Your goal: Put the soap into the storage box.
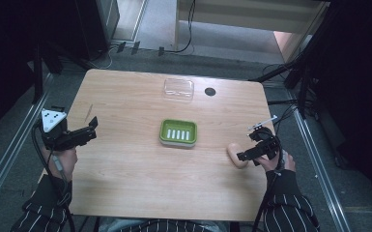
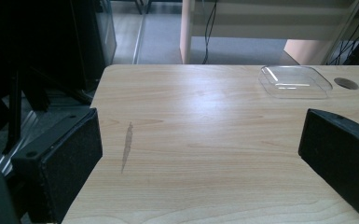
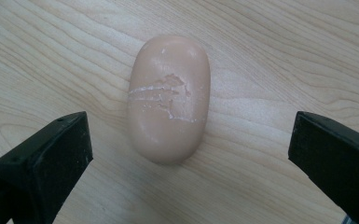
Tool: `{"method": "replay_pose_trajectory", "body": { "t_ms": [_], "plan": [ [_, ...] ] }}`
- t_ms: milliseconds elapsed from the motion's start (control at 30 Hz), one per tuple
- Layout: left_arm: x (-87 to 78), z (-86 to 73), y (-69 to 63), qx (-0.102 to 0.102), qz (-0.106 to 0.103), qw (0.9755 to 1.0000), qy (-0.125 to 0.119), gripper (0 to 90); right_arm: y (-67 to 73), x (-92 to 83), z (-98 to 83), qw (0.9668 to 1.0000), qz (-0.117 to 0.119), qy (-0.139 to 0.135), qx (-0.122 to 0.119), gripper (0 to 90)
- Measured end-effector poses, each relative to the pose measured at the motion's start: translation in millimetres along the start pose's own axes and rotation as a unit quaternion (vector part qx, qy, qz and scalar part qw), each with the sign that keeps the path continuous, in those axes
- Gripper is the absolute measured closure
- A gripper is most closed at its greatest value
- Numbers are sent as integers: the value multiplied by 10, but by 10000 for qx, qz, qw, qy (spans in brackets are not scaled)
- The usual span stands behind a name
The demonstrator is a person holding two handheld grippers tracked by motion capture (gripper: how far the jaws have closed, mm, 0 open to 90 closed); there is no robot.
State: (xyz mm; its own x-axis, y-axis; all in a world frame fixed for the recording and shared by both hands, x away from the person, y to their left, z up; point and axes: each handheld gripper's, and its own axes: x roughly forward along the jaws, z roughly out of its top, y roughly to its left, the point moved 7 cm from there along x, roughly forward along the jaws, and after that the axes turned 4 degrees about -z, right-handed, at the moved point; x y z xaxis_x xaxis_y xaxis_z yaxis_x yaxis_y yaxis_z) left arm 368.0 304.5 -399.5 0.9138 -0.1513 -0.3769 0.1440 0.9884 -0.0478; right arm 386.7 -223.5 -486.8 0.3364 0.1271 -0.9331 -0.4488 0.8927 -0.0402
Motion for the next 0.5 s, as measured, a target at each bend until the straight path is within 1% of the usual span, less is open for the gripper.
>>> {"method": "replay_pose_trajectory", "body": {
  "t_ms": [167,267,500],
  "plan": [
    [4,-2,-3,0,-7,10000,7,0,15,37,33,10000,28,47,-8,0],
    [4,-2,-2,0,-5,10000,3,0,31,62,64,9999,44,68,-84,0],
    [3,-1,-1,-4,-10,10000,3,0,48,109,96,9998,70,159,-87,0]
  ]
}}
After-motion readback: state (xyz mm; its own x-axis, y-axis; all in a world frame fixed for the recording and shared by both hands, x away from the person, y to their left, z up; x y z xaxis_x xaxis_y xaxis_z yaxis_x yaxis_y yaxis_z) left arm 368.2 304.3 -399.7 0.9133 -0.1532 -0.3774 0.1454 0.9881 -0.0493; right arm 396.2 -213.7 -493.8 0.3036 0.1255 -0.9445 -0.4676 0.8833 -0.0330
